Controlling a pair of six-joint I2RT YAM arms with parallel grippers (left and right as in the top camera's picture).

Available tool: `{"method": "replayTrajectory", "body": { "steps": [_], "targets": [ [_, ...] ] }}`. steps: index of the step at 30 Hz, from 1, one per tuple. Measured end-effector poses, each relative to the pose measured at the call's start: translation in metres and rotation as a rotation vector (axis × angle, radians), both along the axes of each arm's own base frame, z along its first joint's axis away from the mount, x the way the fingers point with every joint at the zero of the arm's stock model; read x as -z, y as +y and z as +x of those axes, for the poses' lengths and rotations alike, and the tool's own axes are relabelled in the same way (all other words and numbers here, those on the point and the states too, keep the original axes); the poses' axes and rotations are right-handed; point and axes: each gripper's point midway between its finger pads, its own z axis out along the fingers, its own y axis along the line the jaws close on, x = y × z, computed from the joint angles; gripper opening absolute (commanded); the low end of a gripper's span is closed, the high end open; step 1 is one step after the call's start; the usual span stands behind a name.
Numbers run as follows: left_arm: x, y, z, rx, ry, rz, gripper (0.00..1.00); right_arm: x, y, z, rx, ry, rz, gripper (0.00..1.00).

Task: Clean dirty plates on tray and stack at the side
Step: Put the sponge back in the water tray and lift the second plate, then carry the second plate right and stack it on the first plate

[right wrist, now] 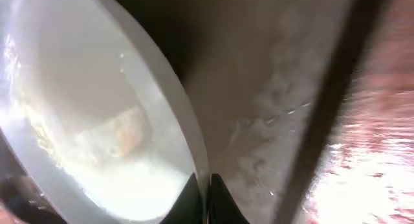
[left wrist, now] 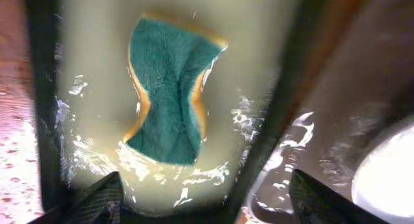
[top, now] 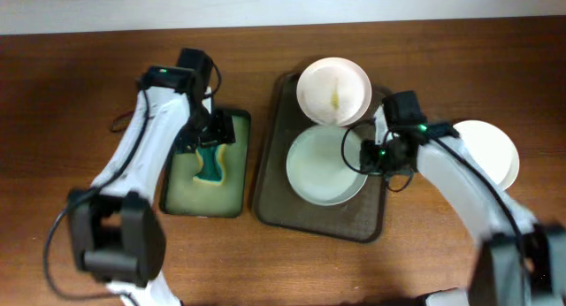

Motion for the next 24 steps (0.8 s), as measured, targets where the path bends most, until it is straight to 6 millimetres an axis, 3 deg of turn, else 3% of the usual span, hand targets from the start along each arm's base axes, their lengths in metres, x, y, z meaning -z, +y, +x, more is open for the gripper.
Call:
{"method": "replayTrajectory", "body": {
  "steps": [1,4,8,10,17,24],
  "targets": [
    [-0.017,-0.001,0.001,0.001,-0.048,-0.016,0.98,-0.015,-0.001,0.0,-0.006,-0.055,-0.037,0.04],
    [-0.06,-0.006,-0.005,0.011,-0.152,-0.07,1.0,-0.064,0.0,-0.004,-0.044,-0.262,-0.238,0.04],
    [-0.066,-0.007,-0.007,0.013,-0.165,-0.08,1.0,-0.097,0.0,-0.01,-0.072,-0.43,-0.547,0.04],
    [-0.066,-0.008,-0.007,0.013,-0.165,-0.082,1.0,-0.115,0.009,-0.016,-0.103,-0.524,-0.694,0.04],
    [-0.066,-0.008,-0.007,0.013,-0.165,-0.082,1.0,-0.142,0.043,-0.032,-0.184,-0.693,-0.825,0.04],
    [-0.066,-0.008,-0.007,0.013,-0.165,-0.083,0.99,-0.15,0.043,-0.035,-0.195,-0.726,-0.886,0.04]
  ]
}}
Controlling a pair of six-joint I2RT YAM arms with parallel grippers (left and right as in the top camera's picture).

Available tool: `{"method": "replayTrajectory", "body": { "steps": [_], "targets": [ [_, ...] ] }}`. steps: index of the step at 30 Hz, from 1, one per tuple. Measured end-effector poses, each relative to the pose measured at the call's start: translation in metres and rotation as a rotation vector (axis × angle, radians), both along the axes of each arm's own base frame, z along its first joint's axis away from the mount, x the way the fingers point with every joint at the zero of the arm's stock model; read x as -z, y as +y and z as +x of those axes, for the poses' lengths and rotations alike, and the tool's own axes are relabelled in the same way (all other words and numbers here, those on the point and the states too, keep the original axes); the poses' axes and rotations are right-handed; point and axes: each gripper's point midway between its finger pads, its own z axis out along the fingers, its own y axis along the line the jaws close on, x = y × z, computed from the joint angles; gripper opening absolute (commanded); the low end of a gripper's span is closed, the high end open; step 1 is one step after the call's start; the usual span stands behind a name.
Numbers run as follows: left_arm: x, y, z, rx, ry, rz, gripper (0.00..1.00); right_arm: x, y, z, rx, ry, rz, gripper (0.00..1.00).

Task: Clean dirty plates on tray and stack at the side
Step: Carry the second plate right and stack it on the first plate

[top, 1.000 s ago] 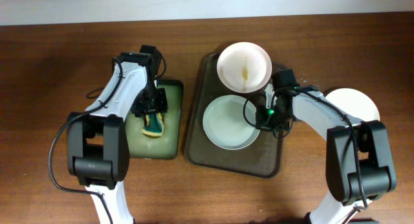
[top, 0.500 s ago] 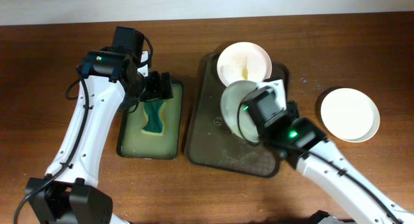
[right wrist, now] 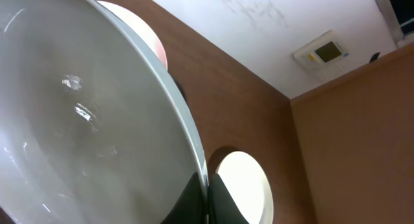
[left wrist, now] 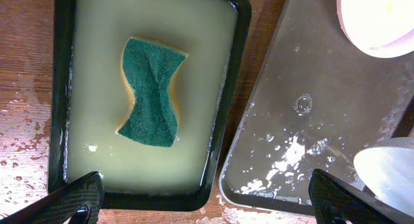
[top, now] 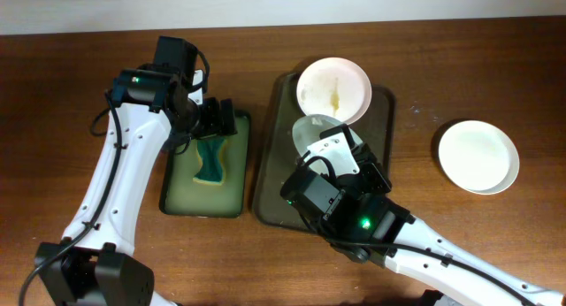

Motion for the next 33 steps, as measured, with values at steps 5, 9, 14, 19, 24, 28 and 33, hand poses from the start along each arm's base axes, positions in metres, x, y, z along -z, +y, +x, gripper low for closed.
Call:
{"method": "replayTrajectory", "body": {
  "steps": [5,9,14,19,24,28,33],
  "targets": [
    [0.0,0.0,0.0,0.0,0.0,0.0,1.0,0.0,-0.002,-0.001,0.002,0.003,-0.012,0.04],
    [0.0,0.0,0.0,0.0,0.0,0.0,0.99,-0.001,-0.003,-0.001,0.006,-0.002,-0.019,0.04],
    [0.0,0.0,0.0,0.0,0.0,0.0,1.0,0.0,-0.005,-0.002,0.007,0.008,-0.033,0.04],
    [0.0,0.0,0.0,0.0,0.0,0.0,0.99,0.0,-0.005,-0.002,0.007,0.009,-0.035,0.04],
    [0.0,0.0,0.0,0.0,0.0,0.0,1.0,0.0,-0.005,-0.002,0.008,0.007,-0.036,0.04],
    [0.0,0.0,0.0,0.0,0.0,0.0,0.99,0.002,-0.016,0.004,0.093,-0.029,0.078,0.04],
    [0.0,-0.001,0.0,0.001,0.001,-0.003,0.99,0.05,-0.089,0.04,0.344,0.196,0.528,0.04]
  ]
}}
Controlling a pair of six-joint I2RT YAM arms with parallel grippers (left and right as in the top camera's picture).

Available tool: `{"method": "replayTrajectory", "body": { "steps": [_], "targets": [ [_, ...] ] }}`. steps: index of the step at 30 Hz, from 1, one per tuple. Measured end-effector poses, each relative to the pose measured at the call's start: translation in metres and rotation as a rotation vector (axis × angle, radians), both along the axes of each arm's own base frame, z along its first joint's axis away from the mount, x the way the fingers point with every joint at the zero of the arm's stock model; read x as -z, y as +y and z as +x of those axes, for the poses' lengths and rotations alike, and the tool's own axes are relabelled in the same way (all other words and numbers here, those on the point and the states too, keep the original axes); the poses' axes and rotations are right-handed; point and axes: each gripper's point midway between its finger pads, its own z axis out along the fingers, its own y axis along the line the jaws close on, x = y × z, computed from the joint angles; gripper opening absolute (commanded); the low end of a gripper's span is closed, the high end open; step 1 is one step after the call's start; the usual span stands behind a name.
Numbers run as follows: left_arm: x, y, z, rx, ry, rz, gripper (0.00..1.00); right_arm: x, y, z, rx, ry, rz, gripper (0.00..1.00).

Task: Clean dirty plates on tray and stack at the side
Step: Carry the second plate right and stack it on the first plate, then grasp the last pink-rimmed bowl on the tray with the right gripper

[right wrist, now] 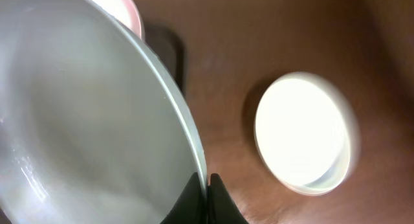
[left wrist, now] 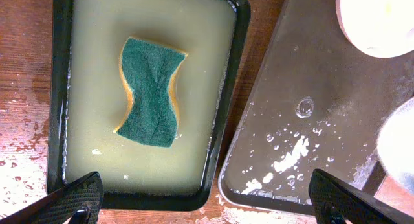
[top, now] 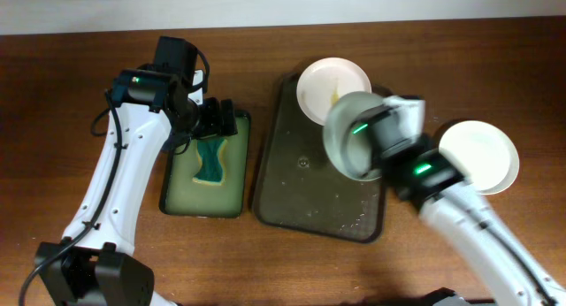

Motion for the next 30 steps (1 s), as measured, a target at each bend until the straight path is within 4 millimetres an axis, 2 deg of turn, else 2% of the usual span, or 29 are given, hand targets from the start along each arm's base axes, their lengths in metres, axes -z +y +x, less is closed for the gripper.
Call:
{"method": "replayTrajectory", "body": {
  "steps": [3,6,8,10,11,12,14,15,17,19,20,21,22,24,25,27,29,30],
  "targets": [
    [0.0,0.0,0.0,0.0,0.0,0.0,0.99,0.01,-0.062,0.005,0.154,0.05,0.287,0.04],
    [0.0,0.0,0.0,0.0,0.0,0.0,0.99,0.022,-0.143,-0.009,0.391,0.037,0.483,0.04],
    [0.0,0.0,0.0,0.0,0.0,0.0,0.99,0.046,-0.2,-0.028,0.578,0.052,0.579,0.04],
    [0.0,0.0,0.0,0.0,0.0,0.0,0.99,0.072,-0.231,-0.041,0.694,0.078,0.641,0.04],
    [0.0,0.0,0.0,0.0,0.0,0.0,1.0,0.092,-0.247,-0.05,0.758,0.106,0.674,0.16],
    [0.0,0.0,0.0,0.0,0.0,0.0,0.99,0.107,-0.256,-0.058,0.804,0.135,0.697,0.39],
    [0.0,0.0,0.0,0.0,0.0,0.0,0.99,0.134,-0.263,-0.07,0.861,0.2,0.745,0.49],
    [0.0,0.0,0.0,0.0,0.0,0.0,0.99,0.135,-0.261,-0.068,0.843,0.202,0.752,0.51],
    [0.0,0.0,0.0,0.0,0.0,0.0,0.99,0.127,-0.255,-0.059,0.785,0.19,0.769,0.47],
    [0.0,0.0,0.0,0.0,0.0,0.0,0.99,0.1,-0.241,-0.037,0.663,0.137,0.766,0.47],
    [0.0,0.0,0.0,0.0,0.0,0.0,0.99,0.078,-0.225,-0.022,0.557,0.101,0.74,0.47],
    [0.0,0.0,0.0,0.0,0.0,0.0,0.99,0.035,-0.185,0.009,0.327,0.03,0.677,0.47],
    [0.0,0.0,0.0,0.0,0.0,0.0,0.99,0.016,-0.157,0.023,0.194,0.007,0.636,0.45],
    [0.0,0.0,0.0,0.0,0.0,0.0,0.99,-0.001,-0.099,0.045,-0.036,0.004,0.567,0.45],
    [0.0,0.0,0.0,0.0,0.0,0.0,0.99,0.0,-0.075,0.053,-0.114,0.016,0.537,0.45],
    [0.0,0.0,0.0,0.0,0.0,0.0,1.0,0.017,-0.029,0.077,-0.256,0.04,0.461,0.45],
    [0.0,0.0,0.0,0.0,0.001,-0.001,0.99,0.043,0.002,0.106,-0.333,0.04,0.401,0.48],
    [0.0,0.0,0.0,0.0,-0.001,0.0,0.99,0.056,0.011,0.115,-0.349,0.044,0.391,0.49]
  ]
}}
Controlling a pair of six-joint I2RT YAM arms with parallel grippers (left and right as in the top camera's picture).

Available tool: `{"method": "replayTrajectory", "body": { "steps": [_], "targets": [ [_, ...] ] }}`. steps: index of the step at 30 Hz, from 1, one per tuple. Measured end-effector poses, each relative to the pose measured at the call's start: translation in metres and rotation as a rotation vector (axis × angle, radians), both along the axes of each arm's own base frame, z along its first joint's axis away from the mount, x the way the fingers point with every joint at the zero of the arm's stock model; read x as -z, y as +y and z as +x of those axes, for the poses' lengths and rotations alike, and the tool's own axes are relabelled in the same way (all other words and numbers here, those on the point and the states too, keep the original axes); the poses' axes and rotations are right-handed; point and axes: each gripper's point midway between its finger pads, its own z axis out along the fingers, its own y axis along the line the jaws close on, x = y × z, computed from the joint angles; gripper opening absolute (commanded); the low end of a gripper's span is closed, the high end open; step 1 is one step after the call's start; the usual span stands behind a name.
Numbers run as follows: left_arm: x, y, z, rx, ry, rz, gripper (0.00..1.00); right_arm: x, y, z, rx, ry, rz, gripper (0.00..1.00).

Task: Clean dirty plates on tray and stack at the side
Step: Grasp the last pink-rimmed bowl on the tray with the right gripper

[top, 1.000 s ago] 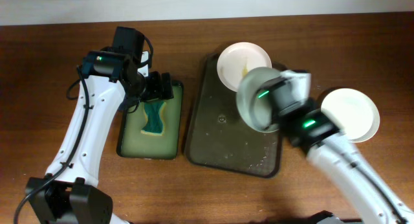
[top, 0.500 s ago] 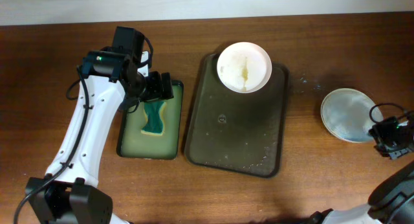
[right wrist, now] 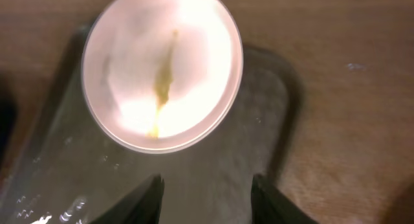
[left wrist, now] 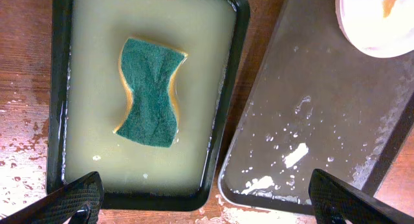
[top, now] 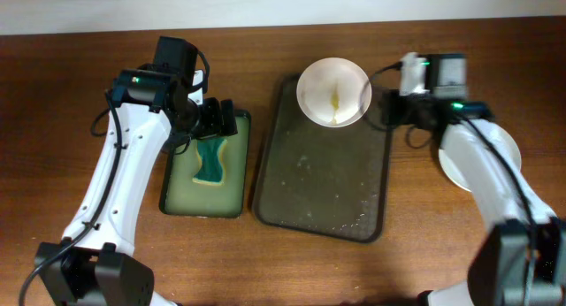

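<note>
One dirty white plate [top: 333, 92] with a yellow smear sits at the far end of the dark tray [top: 318, 182]; the right wrist view shows this plate [right wrist: 162, 68] just ahead of my right gripper [right wrist: 207, 198]. That right gripper [top: 391, 110] is open and empty over the tray's far right corner. At the right side, white plate ware [top: 508, 147] lies on the table, partly hidden under my right arm. My left gripper [left wrist: 207, 204] is open and empty, high above the basin.
A black basin [top: 164, 195] of cloudy water holds a green and yellow sponge [left wrist: 147, 91] left of the tray. Water drops lie on the tray floor [left wrist: 291, 153]. The wooden table [top: 71, 94] runs around both.
My right gripper held a plate in the air over the tray's right side; now it is open and empty by the dirty plate. The left arm has not moved.
My right gripper was shut on the rim of a plate lying on the tray, with the left gripper low over the sponge. Then the plate was lifted and the left gripper higher. Then the plate was near the side plate. Now the gripper is free.
</note>
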Motion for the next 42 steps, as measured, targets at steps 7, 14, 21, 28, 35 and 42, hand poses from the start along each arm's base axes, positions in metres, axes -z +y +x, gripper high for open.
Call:
{"method": "replayTrajectory", "body": {
  "steps": [7,14,21,28,35,42],
  "targets": [
    [0.0,0.0,0.0,0.0,0.001,-0.001,0.99,0.083,0.008,0.064,0.002,0.116,-0.031,0.42],
    [0.0,0.0,0.0,0.0,0.001,0.0,0.99,0.107,-0.006,0.063,0.118,0.229,0.015,0.04],
    [0.0,0.0,0.0,0.0,0.0,0.0,0.99,0.085,-0.008,-0.025,0.157,0.548,0.02,0.04],
    [0.0,0.0,0.0,0.0,0.001,-0.001,0.99,0.065,0.04,-0.099,0.057,0.699,-0.036,0.04],
    [0.001,0.002,-0.001,-0.002,0.003,0.009,1.0,0.103,0.053,-0.114,0.167,0.726,0.012,0.39],
    [0.072,0.017,0.019,0.002,-0.083,0.11,0.73,-0.009,0.042,-0.116,-0.014,0.41,0.006,0.39]
  ]
}}
